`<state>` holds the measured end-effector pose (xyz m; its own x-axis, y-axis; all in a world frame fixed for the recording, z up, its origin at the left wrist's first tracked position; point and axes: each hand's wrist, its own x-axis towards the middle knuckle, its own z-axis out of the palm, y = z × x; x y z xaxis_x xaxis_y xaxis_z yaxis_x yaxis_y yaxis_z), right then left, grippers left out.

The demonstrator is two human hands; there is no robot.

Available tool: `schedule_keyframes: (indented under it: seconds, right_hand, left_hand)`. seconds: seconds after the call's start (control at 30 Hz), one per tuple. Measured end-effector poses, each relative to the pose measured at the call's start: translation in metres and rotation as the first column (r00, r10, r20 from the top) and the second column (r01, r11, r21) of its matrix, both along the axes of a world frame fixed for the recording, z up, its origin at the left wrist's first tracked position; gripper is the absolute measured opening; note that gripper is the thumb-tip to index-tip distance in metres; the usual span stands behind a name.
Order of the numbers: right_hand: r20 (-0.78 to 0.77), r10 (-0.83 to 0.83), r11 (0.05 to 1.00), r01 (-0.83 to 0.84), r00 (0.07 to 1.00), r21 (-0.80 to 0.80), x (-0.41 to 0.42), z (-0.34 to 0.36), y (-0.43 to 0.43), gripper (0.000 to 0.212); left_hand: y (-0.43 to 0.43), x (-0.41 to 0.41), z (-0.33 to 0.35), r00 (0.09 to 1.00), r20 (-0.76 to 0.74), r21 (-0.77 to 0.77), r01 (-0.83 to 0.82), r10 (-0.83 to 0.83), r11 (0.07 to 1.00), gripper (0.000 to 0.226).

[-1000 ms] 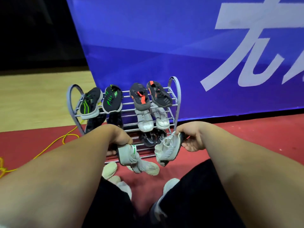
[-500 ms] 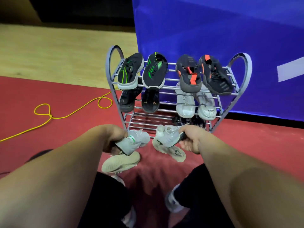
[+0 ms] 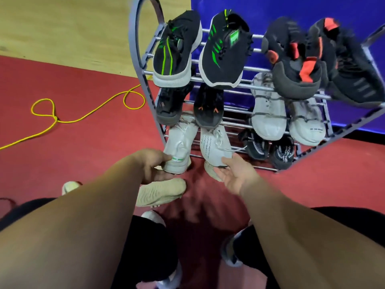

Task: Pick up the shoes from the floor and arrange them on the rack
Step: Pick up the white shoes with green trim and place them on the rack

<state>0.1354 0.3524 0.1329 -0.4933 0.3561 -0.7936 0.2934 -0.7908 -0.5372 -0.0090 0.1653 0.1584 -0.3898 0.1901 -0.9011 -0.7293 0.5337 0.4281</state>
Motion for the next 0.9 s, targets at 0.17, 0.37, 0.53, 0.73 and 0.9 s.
schedule_keyframes:
  seconds: [0.17, 0.37, 0.53, 0.73, 0.9]
  right_hand:
    - [-0.022, -0.068, 0.996, 0.067, 0.997, -0.055, -0.027, -0.037, 0.012, 0.036]
    - [-0.099, -0.094, 0.992, 0.085, 0.991, -0.089, -0.066, -0.061, 0.03, 0.035]
    - [0.039, -0.15, 0.983, 0.154, 0.988, -0.104, -0.068, -0.094, 0.025, 0.031]
    - [0.045, -0.186, 0.974, 0.19, 0.982, -0.122, -0.079, -0.107, 0.023, 0.026]
    - [0.01, -0.205, 0.971, 0.205, 0.979, -0.12, -0.096, -0.101, 0.019, 0.026]
  left_hand:
    - [0.019, -0.028, -0.036, 0.989, 0.014, 0.055, -0.145, 0.145, 0.988, 0.017]
    - [0.045, -0.061, -0.069, 0.958, -0.014, 0.296, -0.271, 0.287, 0.916, 0.029]
    - [0.05, -0.061, -0.108, 0.918, 0.043, 0.165, -0.395, 0.394, 0.904, 0.028]
    - [0.056, -0.065, -0.127, 0.865, 0.091, 0.231, -0.501, 0.494, 0.834, 0.008]
    - [0.062, -0.071, -0.126, 0.849, 0.09, 0.286, -0.522, 0.52, 0.804, 0.008]
